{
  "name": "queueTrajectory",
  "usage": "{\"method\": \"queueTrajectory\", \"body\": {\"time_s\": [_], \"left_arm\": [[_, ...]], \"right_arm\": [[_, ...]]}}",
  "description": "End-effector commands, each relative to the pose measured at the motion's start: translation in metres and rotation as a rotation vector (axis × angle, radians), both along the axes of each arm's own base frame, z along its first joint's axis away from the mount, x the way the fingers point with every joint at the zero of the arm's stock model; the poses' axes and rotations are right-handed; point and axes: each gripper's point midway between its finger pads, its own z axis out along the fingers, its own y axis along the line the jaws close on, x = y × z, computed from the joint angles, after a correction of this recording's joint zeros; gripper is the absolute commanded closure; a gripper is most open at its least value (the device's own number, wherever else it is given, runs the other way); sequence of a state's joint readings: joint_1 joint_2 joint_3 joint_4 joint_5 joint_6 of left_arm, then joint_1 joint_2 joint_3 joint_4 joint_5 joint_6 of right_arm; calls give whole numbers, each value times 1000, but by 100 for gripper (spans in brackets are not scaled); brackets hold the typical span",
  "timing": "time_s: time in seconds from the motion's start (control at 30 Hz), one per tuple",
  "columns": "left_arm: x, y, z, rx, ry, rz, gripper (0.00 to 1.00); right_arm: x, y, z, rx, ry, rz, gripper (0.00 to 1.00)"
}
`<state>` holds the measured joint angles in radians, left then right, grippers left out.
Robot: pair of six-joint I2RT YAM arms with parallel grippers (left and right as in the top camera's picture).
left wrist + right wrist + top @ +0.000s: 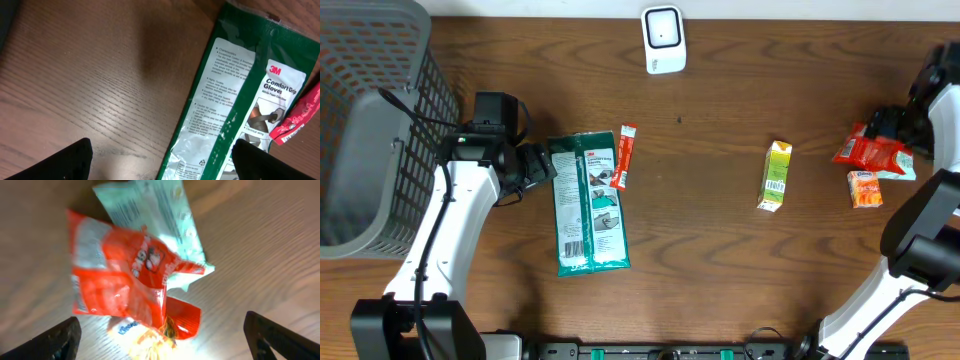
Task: Scan the item barcode
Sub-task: 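Carry the red bag right and drop it on the table's right side, then move the right gripper over the yellow-green juice carton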
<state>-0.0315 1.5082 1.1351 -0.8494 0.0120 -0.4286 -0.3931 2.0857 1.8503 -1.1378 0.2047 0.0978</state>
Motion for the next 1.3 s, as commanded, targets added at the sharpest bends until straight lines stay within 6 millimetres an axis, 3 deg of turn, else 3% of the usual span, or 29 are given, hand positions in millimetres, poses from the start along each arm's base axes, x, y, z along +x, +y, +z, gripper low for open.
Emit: {"method": "queueTrajectory", "body": {"time_s": [0.0, 0.17, 0.27, 0.33, 0.53, 0.87, 1.1, 1.27], "left_arm": [[2, 3, 3, 15, -6, -3, 10], [2, 3, 3, 15, -6, -3, 10], [2, 3, 3, 15, -6, -3, 10], [2, 3, 3, 15, -6, -3, 10], [2, 3, 3, 15, -6, -3, 10], [2, 3, 3, 15, -6, -3, 10], [2, 3, 3, 15, -6, -3, 10], [2, 3, 3, 15, -6, -3, 10]], "right_arm": [[20, 17, 71, -13, -167, 43, 1], [33, 71, 109, 222, -340, 115, 1], [29, 108, 115, 416, -361, 165, 1], [20, 122, 112, 492, -326, 167, 4], [-2, 146, 79, 543, -182, 164, 10], [-19, 205, 0, 565, -28, 243, 12], [-34, 207, -53, 367, 54, 197, 11], [-28, 216, -68, 306, 22, 247, 10]]}}
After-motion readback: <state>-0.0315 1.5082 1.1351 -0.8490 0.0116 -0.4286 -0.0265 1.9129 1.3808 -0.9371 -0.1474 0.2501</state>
